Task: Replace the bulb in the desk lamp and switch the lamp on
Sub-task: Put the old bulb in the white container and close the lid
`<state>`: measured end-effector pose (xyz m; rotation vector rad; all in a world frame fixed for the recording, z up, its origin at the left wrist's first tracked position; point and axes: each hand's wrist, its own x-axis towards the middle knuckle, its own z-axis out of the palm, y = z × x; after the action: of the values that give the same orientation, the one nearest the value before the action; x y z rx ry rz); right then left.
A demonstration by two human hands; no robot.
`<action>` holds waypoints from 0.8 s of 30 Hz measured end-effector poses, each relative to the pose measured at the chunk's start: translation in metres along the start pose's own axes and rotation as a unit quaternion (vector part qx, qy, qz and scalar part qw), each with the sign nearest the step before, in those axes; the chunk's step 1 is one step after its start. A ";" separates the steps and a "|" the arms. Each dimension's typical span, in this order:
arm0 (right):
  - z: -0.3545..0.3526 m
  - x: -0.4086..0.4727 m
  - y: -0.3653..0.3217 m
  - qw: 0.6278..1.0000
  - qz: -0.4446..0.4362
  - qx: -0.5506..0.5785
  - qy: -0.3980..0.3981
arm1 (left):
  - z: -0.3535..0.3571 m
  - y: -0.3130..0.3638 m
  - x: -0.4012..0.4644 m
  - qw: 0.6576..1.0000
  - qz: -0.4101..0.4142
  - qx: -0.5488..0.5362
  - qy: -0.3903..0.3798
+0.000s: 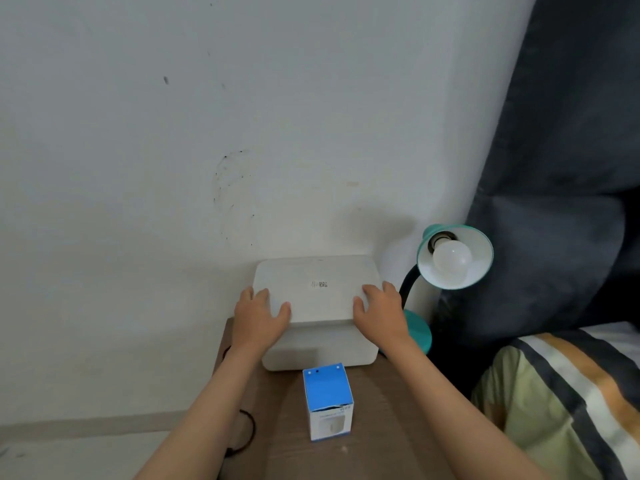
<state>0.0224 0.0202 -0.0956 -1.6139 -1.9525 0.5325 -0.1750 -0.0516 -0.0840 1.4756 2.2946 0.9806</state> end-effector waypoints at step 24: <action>-0.014 -0.004 -0.006 0.983 -0.012 -0.133 -0.127 | -0.017 -0.022 -0.003 0.982 0.029 0.143 -0.122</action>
<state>0.0269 0.0142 -0.0820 -1.7515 -2.3113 0.5039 -0.1980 -0.0668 -0.0857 1.6730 2.2920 0.4614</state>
